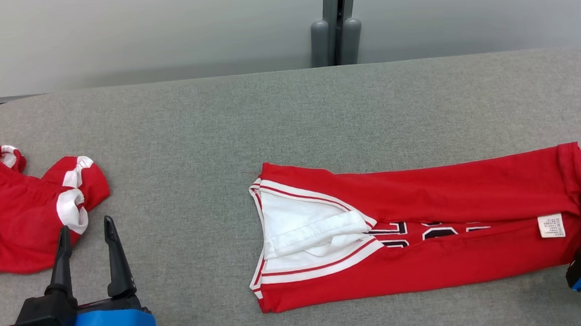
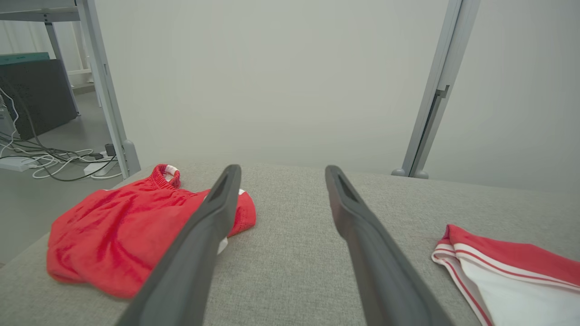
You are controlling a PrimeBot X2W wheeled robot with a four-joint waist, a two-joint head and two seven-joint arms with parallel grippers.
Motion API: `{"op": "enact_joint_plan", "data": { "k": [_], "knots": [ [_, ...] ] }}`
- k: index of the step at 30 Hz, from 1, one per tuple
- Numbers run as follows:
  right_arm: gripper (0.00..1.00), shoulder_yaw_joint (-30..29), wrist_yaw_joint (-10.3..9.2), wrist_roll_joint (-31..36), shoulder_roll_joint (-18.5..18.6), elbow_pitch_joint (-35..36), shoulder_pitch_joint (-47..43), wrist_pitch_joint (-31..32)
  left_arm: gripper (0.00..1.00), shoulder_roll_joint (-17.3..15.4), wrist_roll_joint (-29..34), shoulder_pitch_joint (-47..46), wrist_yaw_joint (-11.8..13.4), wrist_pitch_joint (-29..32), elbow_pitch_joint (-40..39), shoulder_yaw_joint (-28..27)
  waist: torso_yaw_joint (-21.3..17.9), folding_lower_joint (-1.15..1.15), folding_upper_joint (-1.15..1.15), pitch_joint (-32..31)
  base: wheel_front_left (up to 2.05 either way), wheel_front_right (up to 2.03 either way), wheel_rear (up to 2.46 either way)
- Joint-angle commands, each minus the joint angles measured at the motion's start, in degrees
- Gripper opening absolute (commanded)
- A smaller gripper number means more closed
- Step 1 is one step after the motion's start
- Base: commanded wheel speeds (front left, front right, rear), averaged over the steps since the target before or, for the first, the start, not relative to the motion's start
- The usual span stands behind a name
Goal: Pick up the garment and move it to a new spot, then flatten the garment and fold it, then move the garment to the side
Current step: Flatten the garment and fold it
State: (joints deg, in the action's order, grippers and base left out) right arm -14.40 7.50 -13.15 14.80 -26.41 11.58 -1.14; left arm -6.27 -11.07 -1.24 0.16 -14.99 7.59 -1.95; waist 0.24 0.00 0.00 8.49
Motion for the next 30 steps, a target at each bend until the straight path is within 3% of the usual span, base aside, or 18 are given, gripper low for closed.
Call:
{"op": "enact_joint_plan", "data": {
  "k": [1, 15, 30],
  "knots": [
    [0.0, 0.53, -0.01, -0.06, -0.16, 1.17, -0.79, 0.4, 1.0, 0.27, 0.43, 0.65, -0.34, -0.27, 0.22, -0.53, -0.05, 0.0, 0.0, -0.13, 0.0, 0.0, 0.0],
    [0.0, 13.45, 0.01, -1.38, -7.43, 8.71, 0.83, 3.42, 1.0, 1.9, 2.26, -0.64, -2.36, -0.26, 1.46, -1.46, 0.3, 0.0, 0.0, -0.11, 0.0, 0.0, 0.0],
    [0.0, 27.28, 0.01, -3.72, -11.72, 5.59, 5.98, 2.2, 1.0, 2.74, 3.18, -1.23, -3.52, -0.27, 2.8, -0.93, 2.92, 0.0, 0.0, -0.51, 0.0, 0.0, 0.0]
  ]
}}
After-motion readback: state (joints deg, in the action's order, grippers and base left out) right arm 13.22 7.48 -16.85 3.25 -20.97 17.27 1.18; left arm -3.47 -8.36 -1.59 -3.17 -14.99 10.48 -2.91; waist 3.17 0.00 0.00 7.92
